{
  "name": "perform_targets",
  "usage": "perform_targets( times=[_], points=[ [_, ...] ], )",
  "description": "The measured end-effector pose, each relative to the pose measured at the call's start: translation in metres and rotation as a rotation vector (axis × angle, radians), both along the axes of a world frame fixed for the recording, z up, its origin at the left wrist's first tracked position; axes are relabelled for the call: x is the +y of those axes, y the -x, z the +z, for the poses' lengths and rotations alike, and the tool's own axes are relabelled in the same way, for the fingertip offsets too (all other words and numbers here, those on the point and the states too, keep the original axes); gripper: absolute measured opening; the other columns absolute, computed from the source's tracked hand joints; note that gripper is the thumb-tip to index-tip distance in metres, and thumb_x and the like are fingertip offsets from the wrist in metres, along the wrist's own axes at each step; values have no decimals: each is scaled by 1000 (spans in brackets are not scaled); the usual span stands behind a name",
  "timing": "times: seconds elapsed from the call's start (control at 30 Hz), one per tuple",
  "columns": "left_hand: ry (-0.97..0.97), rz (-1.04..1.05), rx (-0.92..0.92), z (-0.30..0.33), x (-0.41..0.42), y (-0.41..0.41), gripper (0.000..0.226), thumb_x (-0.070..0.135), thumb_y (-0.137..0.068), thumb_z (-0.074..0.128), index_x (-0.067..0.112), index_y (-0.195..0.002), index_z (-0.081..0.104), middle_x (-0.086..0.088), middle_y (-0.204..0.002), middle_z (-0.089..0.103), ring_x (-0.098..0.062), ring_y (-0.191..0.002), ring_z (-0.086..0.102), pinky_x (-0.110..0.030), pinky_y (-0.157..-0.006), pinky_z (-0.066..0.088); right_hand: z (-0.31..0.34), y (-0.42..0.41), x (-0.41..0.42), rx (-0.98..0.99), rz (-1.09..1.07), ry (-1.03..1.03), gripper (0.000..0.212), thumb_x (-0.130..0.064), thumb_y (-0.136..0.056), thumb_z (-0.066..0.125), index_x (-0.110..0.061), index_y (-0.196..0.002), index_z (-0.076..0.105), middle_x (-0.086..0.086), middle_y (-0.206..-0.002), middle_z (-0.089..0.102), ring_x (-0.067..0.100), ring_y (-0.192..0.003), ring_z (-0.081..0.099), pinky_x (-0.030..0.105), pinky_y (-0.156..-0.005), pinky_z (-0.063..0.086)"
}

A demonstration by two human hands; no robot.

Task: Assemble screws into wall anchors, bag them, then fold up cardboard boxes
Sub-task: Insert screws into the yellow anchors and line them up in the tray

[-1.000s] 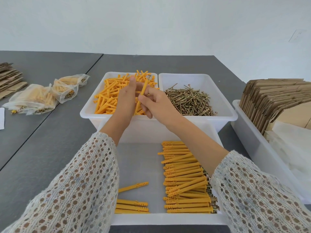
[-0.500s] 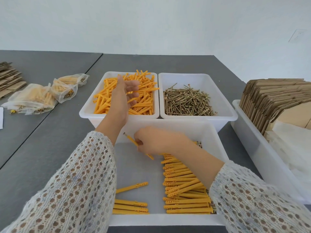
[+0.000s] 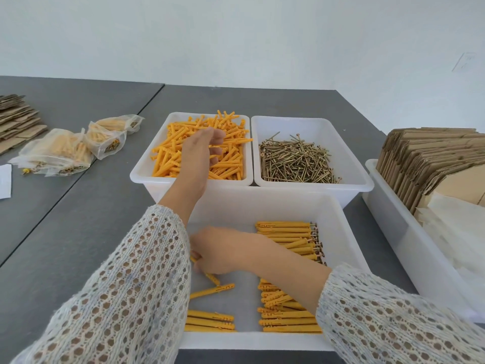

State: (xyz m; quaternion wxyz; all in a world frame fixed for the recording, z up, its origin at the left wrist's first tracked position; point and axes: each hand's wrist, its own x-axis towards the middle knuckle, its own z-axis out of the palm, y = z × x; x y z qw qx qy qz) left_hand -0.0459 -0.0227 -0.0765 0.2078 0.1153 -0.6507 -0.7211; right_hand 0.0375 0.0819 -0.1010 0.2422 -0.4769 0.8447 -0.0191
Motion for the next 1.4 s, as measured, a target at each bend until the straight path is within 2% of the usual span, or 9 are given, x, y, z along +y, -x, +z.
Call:
perform_targets(
  times=[0.37,0.5,0.77,0.87,0.93,1.03,1.23,1.33,1.4],
  points=[
    [140,-25,30,-2,4,-2,32,19,-101,45,27,-83,71,11,-87,66,-5,-73,60,-23,-71,49,11,-15,0,-57,100,-127,44,-22,-99,55,-23,-68,25,-6,-71,33,18,-75,39,29,-67,33],
    [170,-21,23,-1,5,-2,32,19,-100,45,27,-83,71,11,-86,66,-2,-71,59,-21,-69,49,10,-17,-1,-134,123,-130,17,-23,-97,60,-11,-94,49,-3,-79,42,21,-87,44,30,-71,35],
    [208,-13,29,-2,5,-3,32,19,-100,45,27,-84,71,11,-86,66,0,-70,59,-19,-67,49,11,-21,-3,-150,225,-187,18,-20,-97,60,-3,-102,55,5,-90,55,24,-89,49,30,-67,39],
    [248,-4,46,-2,6,-4,30,16,-100,45,24,-85,70,10,-85,66,4,-67,58,-15,-63,48,13,-21,-3,-268,151,-245,36,-21,-99,57,4,-124,54,23,-115,64,37,-101,61,41,-88,51],
    [293,25,64,-4,7,-5,29,12,-99,45,20,-86,70,7,-84,65,3,-65,57,-15,-62,48,22,-12,0,-332,63,-229,37,-22,-100,54,3,-128,53,22,-101,64,33,-82,62,39,-80,53],
    [369,85,61,-7,10,-4,28,6,-95,44,14,-89,70,6,-78,64,-9,-66,54,-21,-62,45,47,21,17,-324,-24,-81,27,-24,-101,51,-2,-112,62,7,-83,62,17,-61,53,25,-58,49],
    [460,132,39,-10,9,-1,28,1,-91,45,11,-93,71,1,-75,63,-11,-68,54,-14,-55,41,57,80,67,-679,-488,798,22,-15,-101,48,-10,-82,58,3,-63,51,13,-47,32,21,-44,28],
    [510,134,16,-11,9,-2,28,3,-93,45,15,-95,70,0,-75,62,-2,-51,44,-12,-48,38,47,109,80,-485,-832,1155,21,-9,-95,50,-11,-76,58,3,-60,48,14,-47,33,23,-45,29],
    [565,129,18,-11,12,-4,28,3,-94,45,17,-93,69,0,-75,63,-2,-49,43,-11,-49,39,37,120,89,-93,-993,1128,20,-10,-93,48,-10,-75,57,2,-64,51,13,-53,41,25,-52,37]
  ],
)
